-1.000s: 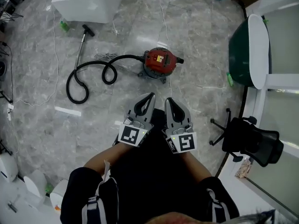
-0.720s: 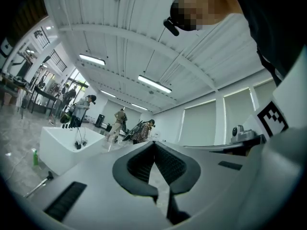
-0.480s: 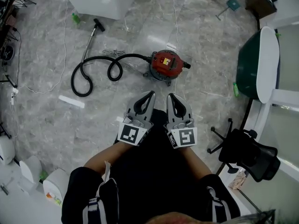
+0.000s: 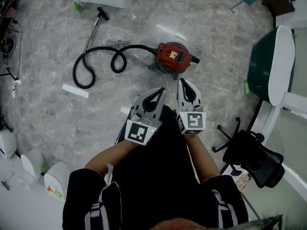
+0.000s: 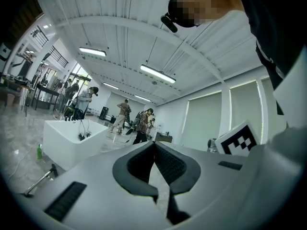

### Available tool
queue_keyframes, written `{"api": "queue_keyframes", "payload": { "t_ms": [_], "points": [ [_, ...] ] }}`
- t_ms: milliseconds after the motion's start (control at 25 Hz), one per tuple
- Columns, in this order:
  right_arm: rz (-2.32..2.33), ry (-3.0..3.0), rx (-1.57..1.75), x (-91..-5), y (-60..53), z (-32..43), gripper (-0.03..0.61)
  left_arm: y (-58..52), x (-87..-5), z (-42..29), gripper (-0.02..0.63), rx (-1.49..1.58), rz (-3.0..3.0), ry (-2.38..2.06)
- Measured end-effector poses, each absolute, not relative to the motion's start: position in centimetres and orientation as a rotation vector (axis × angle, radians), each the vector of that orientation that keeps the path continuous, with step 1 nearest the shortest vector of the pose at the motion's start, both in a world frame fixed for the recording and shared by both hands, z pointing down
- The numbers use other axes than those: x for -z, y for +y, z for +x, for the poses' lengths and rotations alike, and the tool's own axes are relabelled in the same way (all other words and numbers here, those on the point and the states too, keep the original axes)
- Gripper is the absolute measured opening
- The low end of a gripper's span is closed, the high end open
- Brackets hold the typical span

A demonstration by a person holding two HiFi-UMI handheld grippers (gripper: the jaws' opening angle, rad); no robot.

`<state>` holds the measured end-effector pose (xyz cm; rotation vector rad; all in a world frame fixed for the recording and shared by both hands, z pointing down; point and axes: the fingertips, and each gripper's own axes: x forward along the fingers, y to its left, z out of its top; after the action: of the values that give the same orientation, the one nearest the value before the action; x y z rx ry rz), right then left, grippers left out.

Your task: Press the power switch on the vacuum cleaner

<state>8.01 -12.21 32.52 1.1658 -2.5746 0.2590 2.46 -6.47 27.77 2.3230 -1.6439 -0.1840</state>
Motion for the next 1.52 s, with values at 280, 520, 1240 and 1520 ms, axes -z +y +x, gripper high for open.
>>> {"api": "queue_keyframes", "payload": {
  "t_ms": [280, 520, 1240, 1520],
  "points": [
    [1.073, -2.535, -0.4, -38.9, -17.2, 9.0, 0.02, -7.7, -30.8, 3.9, 0.018, 0.135, 2.263, -1.641],
    [0.981, -2.462, -0.259, -45.3, -21.0, 8.2, 0.02, -7.9, -33.5, 4.2, 0.018, 0.091, 2.221, -1.615],
    [0.7, -2.255, -0.045, -64.3, -29.5, 6.3, 0.02, -11.6, -39.8, 1.5, 0.018, 0.139, 2.115, -1.751],
    [0.583, -2.164, -0.042, -71.8, -31.1, 5.5, 0.02, -11.2, -42.7, 0.9, 0.018, 0.156, 2.074, -1.732]
  ]
}}
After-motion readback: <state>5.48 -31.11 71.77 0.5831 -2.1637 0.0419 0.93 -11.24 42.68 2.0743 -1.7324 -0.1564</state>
